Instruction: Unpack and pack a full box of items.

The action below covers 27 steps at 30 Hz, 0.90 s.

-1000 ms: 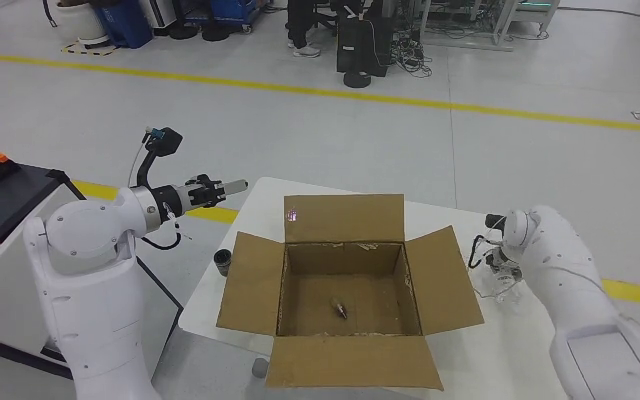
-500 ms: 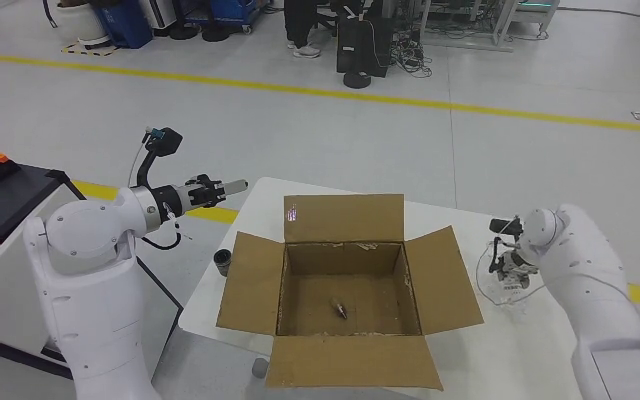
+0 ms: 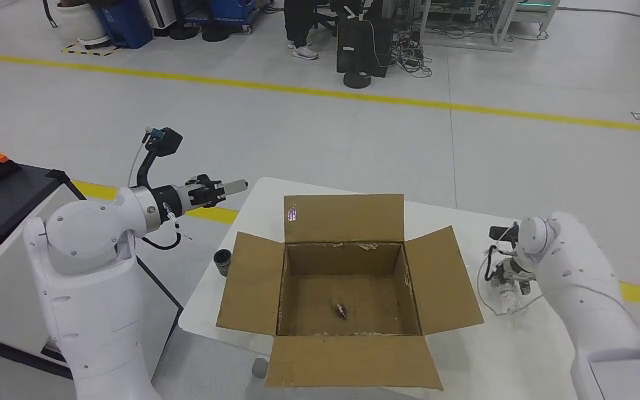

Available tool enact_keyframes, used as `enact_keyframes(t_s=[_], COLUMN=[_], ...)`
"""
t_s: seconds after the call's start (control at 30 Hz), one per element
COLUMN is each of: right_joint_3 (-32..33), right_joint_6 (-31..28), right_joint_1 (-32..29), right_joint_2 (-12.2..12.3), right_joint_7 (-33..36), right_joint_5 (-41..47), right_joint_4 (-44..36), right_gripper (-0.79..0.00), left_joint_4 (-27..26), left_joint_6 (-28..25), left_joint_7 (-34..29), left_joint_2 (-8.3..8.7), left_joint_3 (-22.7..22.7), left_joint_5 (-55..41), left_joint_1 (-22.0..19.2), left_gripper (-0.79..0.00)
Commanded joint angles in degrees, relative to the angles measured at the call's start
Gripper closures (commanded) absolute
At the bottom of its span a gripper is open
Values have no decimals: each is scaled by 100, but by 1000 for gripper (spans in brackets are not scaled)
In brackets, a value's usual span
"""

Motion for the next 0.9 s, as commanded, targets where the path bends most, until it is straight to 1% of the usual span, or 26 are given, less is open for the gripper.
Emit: enact_keyframes(t_s=[0.0, 0.2, 0.33, 0.53, 0.87], right_joint_3=[11, -6, -17, -81, -215], right_joint_6=[-9, 14, 63, 100, 43], right_joint_1=[-10, -73, -119, -174, -115], right_joint_2=[8, 24, 25, -8, -109], right_joint_7=[5, 3, -2, 38, -36], right_joint_5=[-2, -92, -124, -129, -90], right_joint_4=[-6, -80, -151, -212, 66], right_gripper=[-767, -770, -751, -751, -773], left_joint_4=[0, 0, 0, 0, 0], left_joint_6=[0, 0, 0, 0, 0], left_joint_7=[0, 0, 0, 0, 0], left_joint_2=[0, 0, 0, 0, 0], left_joint_3=[0, 0, 0, 0, 0], left_joint_5=[0, 0, 0, 0, 0], left_joint_1=[0, 0, 0, 0, 0], left_gripper=[-785, -785, -785, -785, -785])
